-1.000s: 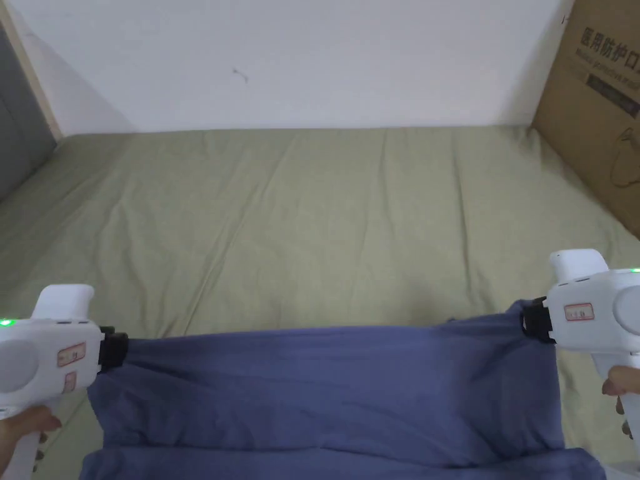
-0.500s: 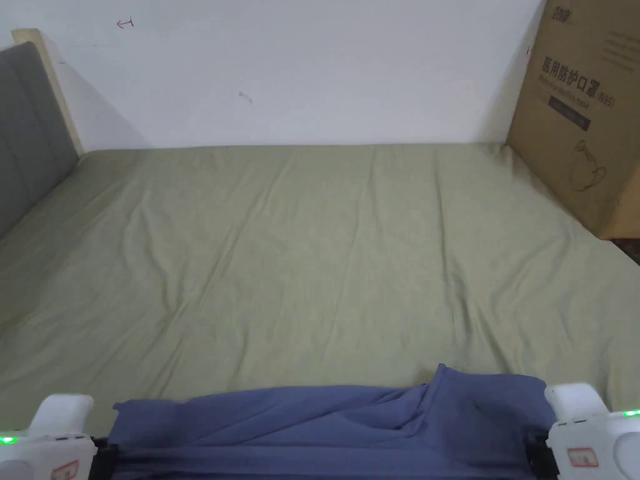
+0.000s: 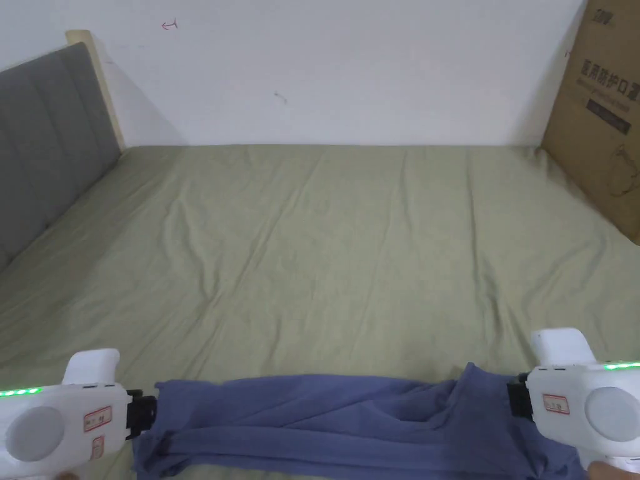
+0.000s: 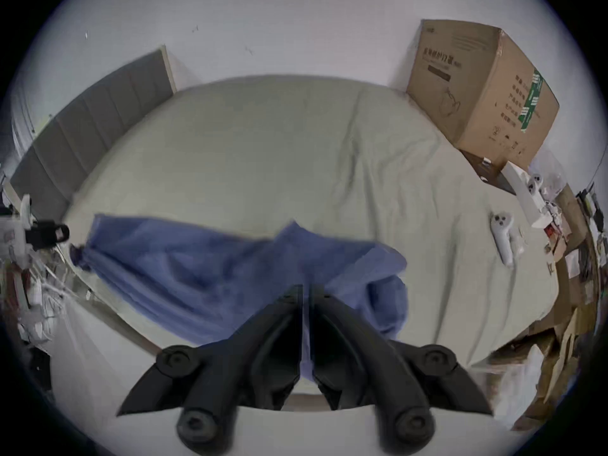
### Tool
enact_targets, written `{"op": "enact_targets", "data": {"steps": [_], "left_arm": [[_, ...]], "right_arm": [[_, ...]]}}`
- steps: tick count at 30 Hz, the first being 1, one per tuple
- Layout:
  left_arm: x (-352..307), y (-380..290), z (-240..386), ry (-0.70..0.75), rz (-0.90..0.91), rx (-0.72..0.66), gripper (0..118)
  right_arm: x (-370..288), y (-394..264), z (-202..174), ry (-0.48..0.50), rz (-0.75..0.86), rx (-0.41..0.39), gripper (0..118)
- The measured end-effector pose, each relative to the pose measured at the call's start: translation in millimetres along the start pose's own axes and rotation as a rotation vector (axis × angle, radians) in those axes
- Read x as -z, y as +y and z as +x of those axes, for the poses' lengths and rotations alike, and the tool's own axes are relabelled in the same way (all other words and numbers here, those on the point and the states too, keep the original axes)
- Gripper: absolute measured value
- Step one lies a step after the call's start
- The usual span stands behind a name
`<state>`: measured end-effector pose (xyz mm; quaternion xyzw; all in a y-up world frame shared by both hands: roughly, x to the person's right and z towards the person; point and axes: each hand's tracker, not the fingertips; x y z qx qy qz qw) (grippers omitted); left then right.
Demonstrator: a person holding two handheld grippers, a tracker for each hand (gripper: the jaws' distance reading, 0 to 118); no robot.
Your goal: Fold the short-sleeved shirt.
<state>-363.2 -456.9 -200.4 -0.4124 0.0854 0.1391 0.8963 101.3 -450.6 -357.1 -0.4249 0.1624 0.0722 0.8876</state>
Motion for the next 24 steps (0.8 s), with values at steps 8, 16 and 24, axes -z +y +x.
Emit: {"op": "enact_targets", "data": {"steps": [8, 16, 24], "left_arm": [[13.2, -3.2, -31.7, -0.093, -0.020, -0.171, 17], [64.5, -28.3, -70.8, -0.198, -0.118, -0.416, 108], [94.2, -33.8, -72.3, -0.350, -0.089, -0.626, 89]], "right_arm": [[29.5, 4.9, -71.6, 0.155, -0.034, 0.003, 4], [45.5, 7.2, -107.8, 0.213, -0.074, -0.046, 4], [59.7, 6.3, -106.6, 0.204, -0.121, -0.079, 4]]}}
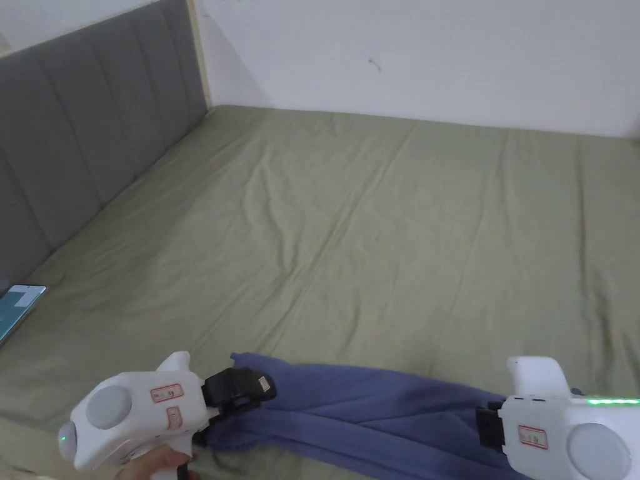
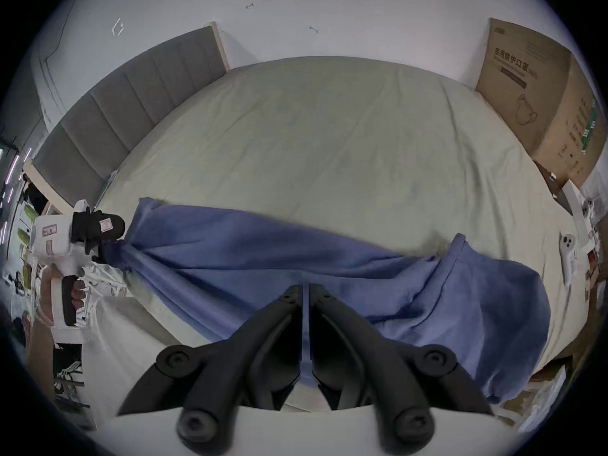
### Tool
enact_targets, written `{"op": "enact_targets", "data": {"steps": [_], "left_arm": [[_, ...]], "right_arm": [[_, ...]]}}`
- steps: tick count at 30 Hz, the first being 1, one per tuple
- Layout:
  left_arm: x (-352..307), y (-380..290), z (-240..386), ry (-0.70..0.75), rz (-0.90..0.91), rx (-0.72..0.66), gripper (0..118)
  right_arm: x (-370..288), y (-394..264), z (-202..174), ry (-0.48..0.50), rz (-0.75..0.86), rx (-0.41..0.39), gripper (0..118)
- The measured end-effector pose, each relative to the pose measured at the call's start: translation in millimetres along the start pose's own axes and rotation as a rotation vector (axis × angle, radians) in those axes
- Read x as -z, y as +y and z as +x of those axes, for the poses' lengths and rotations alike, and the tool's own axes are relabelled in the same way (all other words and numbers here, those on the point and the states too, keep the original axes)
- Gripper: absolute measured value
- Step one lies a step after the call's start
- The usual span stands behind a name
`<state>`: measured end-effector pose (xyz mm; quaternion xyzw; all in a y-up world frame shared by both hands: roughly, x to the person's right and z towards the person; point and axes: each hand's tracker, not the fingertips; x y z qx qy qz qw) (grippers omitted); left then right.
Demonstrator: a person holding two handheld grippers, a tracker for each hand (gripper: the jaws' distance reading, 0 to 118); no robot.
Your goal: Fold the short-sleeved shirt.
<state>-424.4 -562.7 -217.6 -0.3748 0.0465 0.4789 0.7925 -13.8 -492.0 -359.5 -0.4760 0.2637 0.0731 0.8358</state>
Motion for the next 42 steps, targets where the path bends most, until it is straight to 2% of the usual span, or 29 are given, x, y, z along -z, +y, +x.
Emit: {"op": "enact_targets", "data": {"steps": [1, 2, 3, 6, 8, 13, 17, 25, 29, 32, 36, 42], "left_arm": [[1.7, -1.0, 0.1, 0.010, 0.000, 0.016, 89], [7.6, -1.1, -0.4, 0.028, 0.000, 0.021, 54], [18.7, -2.1, -4.8, 0.041, -0.051, 0.008, 9], [15.4, 4.9, -13.3, -0.004, -0.056, -0.025, 9], [5.5, 10.8, -9.9, 0.004, -0.047, 0.010, 9], [-15.2, 26.2, -9.1, 0.027, -0.019, 0.060, 8], [-38.5, 40.2, -8.8, 0.134, 0.014, 0.158, 8], [-88.3, 63.7, -36.8, 0.240, 0.107, 0.148, 8], [-86.8, 61.0, -25.2, 0.248, 0.136, 0.140, 8], [-78.9, 48.6, 15.1, 0.315, 0.122, 0.325, 8], [-67.6, 24.2, 84.0, 0.278, 0.145, 0.527, 8], [-15.2, -44.7, 180.3, 0.171, 0.049, 0.913, 8]], "right_arm": [[2.0, 0.6, 1.5, 0.008, -0.003, 0.018, 4], [1.5, 1.5, 0.0, 0.014, -0.007, 0.030, 4], [3.2, 2.4, -0.1, 0.019, -0.012, 0.036, 4], [4.4, 2.5, -0.1, 0.007, -0.024, 0.013, 4], [2.8, 3.6, 1.9, 0.002, -0.025, -0.003, 4], [-2.2, 8.2, 12.0, 0.008, -0.014, 0.036, 4], [-6.8, 9.7, 11.3, 0.013, -0.009, 0.058, 4], [-6.9, 7.5, 9.2, 0.015, -0.016, 0.059, 4], [-5.6, 4.6, 11.0, 0.023, -0.018, 0.074, 4], [-13.9, 0.4, 10.6, 0.024, -0.011, 0.076, 4], [-21.8, -3.6, 19.5, 0.025, 0.003, 0.085, 4], [-33.1, -9.8, 37.0, 0.015, 0.028, 0.119, 4]]}}
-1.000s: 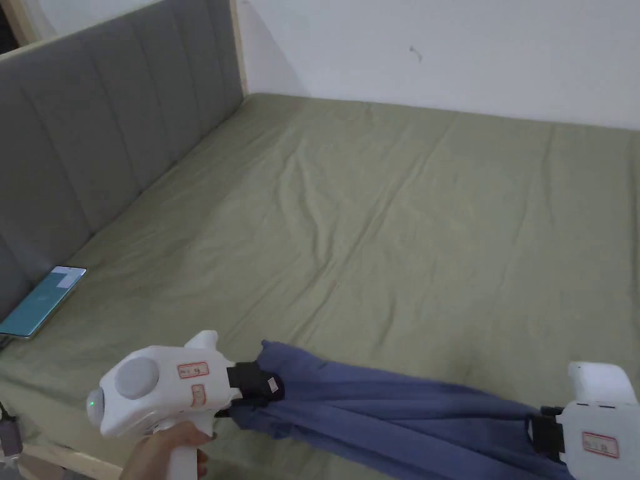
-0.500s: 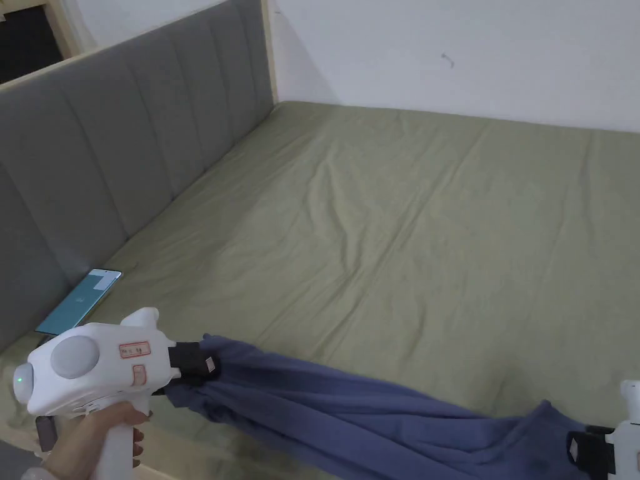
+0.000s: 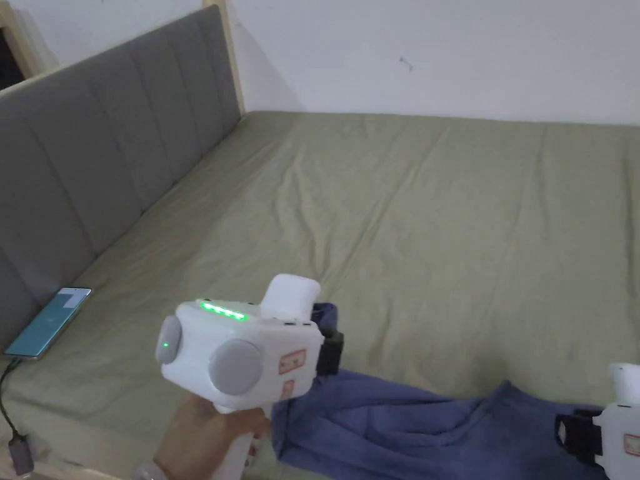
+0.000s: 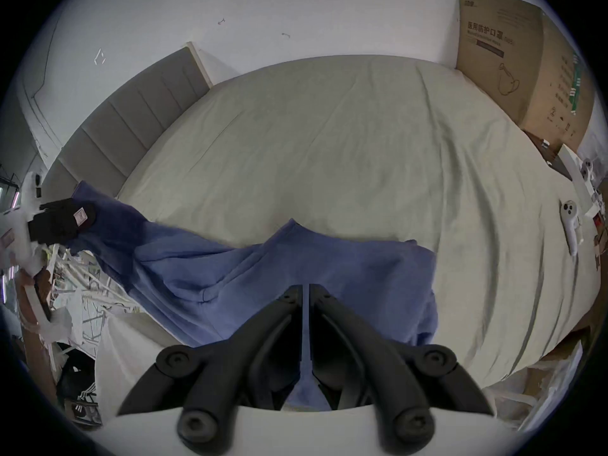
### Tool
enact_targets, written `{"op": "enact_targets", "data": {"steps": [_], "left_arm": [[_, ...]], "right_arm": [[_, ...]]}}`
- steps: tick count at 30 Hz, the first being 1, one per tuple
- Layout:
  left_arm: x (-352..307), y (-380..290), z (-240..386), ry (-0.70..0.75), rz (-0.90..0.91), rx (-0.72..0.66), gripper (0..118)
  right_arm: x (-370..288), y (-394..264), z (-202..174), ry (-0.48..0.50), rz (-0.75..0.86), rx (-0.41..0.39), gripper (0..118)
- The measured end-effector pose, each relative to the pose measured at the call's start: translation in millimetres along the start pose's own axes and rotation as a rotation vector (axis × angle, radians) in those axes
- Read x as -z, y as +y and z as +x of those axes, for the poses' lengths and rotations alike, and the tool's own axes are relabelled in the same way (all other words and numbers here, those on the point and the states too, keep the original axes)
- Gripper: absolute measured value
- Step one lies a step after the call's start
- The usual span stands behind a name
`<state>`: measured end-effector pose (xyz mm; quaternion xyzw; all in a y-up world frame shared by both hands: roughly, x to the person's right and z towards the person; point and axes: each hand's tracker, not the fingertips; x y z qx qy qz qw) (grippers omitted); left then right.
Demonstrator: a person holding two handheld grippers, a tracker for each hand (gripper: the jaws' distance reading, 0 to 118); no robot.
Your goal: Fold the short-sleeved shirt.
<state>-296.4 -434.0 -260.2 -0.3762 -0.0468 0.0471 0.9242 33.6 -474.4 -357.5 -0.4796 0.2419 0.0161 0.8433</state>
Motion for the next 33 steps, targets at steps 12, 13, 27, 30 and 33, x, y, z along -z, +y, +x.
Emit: {"op": "enact_targets", "data": {"steps": [12, 13, 27, 30, 33], "left_arm": [[95.4, -23.5, 77.4, -0.249, -0.215, 0.017, 94], [88.2, -21.5, 68.1, -0.276, -0.201, -0.027, 92], [94.1, -51.3, 12.4, -0.277, -0.202, -0.428, 5], [106.4, -59.4, 40.5, -0.318, -0.273, -0.391, 6], [112.1, -62.6, 75.2, -0.395, -0.295, -0.333, 5]], "right_arm": [[-21.5, -21.3, 46.3, -0.047, 0.034, 0.096, 4], [-21.7, -22.8, 48.5, -0.060, 0.036, 0.095, 4], [-12.6, -24.3, 53.0, -0.049, 0.045, 0.128, 4], [-14.2, -25.0, 53.5, -0.050, 0.045, 0.130, 4], [-15.4, -25.1, 54.2, -0.056, 0.048, 0.126, 4]]}}
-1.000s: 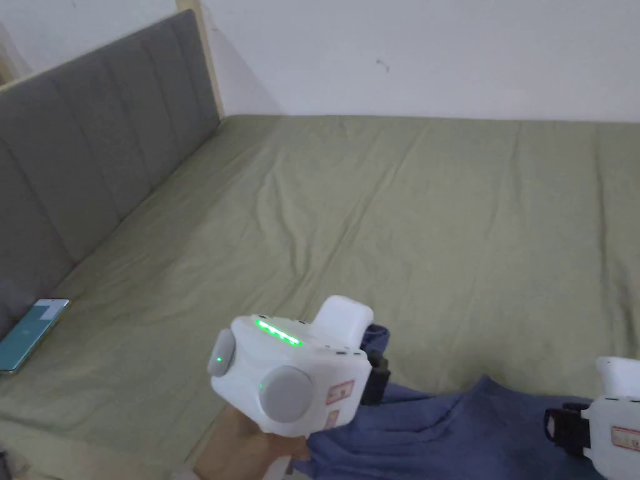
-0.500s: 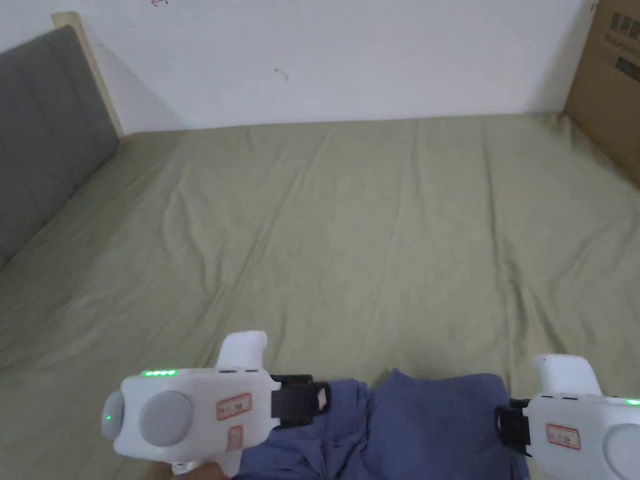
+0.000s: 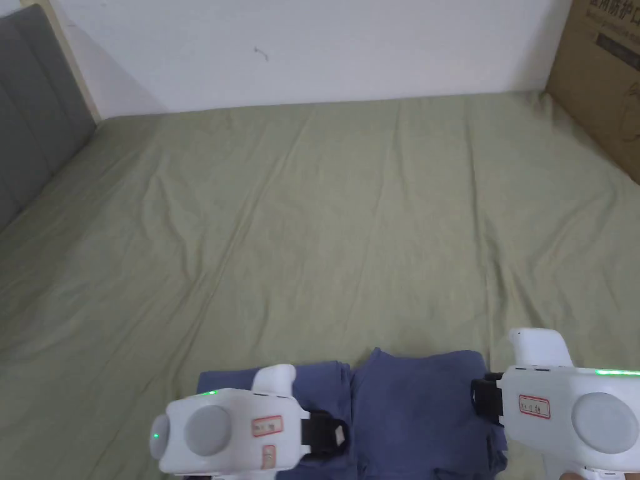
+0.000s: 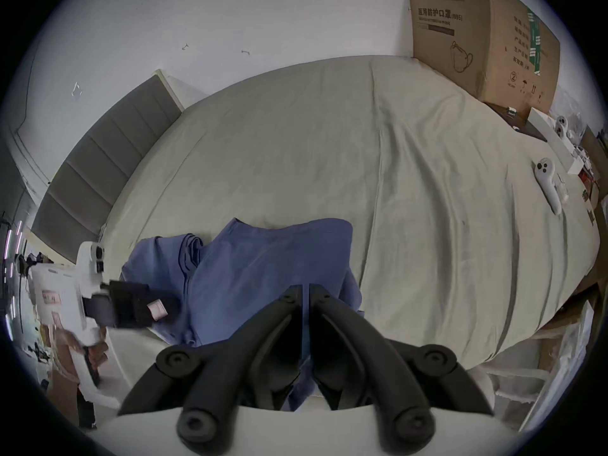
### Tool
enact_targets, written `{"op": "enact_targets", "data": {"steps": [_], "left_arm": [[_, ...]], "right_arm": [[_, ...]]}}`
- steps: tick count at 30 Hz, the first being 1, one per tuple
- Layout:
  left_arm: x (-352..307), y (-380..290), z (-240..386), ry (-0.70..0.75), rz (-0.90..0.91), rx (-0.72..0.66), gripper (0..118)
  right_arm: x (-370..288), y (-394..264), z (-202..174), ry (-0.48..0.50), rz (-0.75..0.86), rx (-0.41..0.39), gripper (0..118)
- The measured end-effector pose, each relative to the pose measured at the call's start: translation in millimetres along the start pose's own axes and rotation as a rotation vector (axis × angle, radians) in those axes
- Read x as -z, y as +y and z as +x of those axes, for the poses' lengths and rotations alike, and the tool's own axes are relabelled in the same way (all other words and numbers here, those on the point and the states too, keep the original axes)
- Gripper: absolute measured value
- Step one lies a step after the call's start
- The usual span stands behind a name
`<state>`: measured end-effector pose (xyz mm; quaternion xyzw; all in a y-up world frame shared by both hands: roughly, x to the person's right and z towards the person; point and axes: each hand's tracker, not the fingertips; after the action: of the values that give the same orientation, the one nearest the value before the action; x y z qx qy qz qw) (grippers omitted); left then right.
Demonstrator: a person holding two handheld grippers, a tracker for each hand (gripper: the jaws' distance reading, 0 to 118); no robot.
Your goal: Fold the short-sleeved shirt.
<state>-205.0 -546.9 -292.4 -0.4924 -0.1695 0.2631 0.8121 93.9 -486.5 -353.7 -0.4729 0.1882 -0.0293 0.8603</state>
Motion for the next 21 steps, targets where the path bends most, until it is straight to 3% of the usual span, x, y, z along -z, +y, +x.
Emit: {"op": "enact_targets", "data": {"steps": [3, 6, 12, 21], "left_arm": [[21.0, -6.4, 17.1, -0.047, -0.057, 0.038, 5], [24.2, -9.3, 27.6, 0.012, -0.070, 0.127, 5], [-36.7, 14.4, 15.3, -0.013, 0.065, 0.119, 5], [-131.1, 12.3, -102.7, 0.052, 0.242, -0.149, 5]], "right_arm": [[-0.3, 1.3, -0.5, -0.002, -0.001, -0.003, 4], [-2.0, 2.3, -1.9, -0.002, -0.002, -0.011, 4], [-0.8, 5.3, -6.5, -0.005, 0.000, -0.025, 4], [8.7, 6.9, -30.6, 0.011, -0.028, -0.075, 4]]}}
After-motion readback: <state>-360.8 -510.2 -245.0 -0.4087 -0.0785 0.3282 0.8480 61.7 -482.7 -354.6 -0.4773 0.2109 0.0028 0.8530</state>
